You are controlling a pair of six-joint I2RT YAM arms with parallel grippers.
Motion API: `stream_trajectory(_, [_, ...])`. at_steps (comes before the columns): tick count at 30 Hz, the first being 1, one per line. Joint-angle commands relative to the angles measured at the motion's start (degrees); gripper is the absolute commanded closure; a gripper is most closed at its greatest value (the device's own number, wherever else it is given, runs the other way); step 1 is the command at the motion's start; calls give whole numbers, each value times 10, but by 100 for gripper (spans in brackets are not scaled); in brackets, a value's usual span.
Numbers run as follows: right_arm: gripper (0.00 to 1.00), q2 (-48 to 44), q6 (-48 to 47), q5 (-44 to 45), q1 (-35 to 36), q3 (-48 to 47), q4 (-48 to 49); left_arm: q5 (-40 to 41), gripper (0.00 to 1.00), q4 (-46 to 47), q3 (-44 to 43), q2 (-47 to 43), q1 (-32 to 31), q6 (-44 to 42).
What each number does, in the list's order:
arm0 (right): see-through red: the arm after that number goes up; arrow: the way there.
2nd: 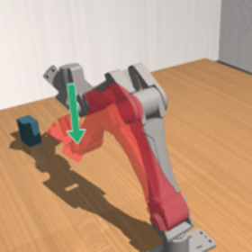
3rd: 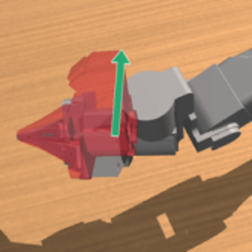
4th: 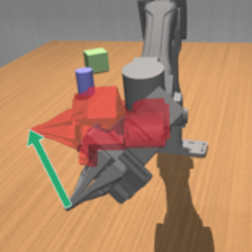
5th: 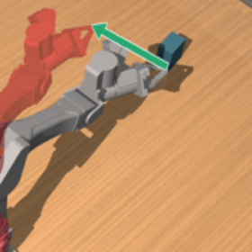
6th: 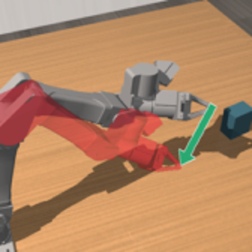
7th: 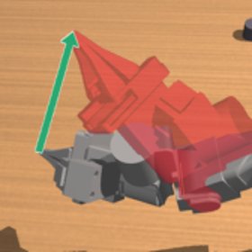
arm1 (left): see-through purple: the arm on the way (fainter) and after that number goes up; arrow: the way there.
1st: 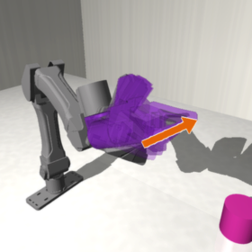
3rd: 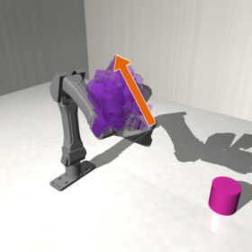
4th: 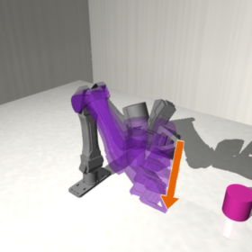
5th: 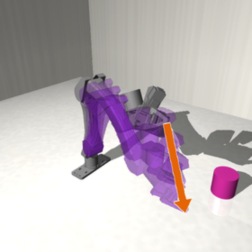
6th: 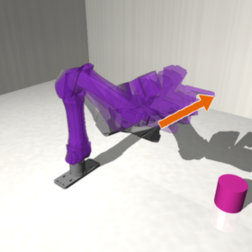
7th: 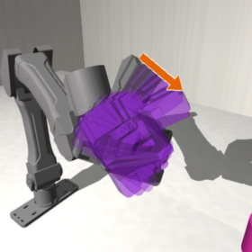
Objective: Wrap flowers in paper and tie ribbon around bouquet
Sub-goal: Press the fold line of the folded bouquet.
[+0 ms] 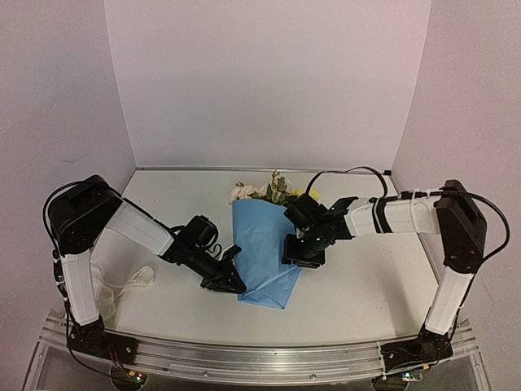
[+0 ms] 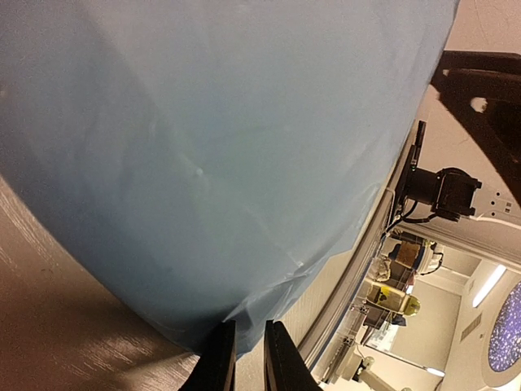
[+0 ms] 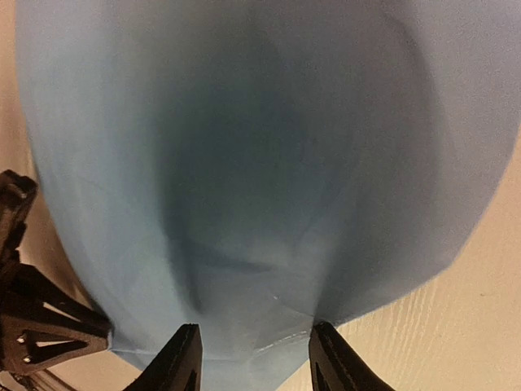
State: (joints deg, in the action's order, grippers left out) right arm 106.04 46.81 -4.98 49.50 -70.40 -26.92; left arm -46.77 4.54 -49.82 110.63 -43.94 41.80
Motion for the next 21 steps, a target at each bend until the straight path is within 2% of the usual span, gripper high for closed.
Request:
stream_trajectory(1, [57,39,0,28,0,-26,-8,37,86,-18,-8,-15,-1,-9])
stream_trajectory(5, [66,64,-4,32,-1,-33,-9,25,86,-7,-11,-31,-1,-3])
stream_trajectory(12, [66,74,-11,28,-1,-28,-7,-22,84,82,-12,-55,24,47])
stream_trajectory(21, [66,81,-14,24,-1,-23,-8,16,84,82,-46,17,39,63])
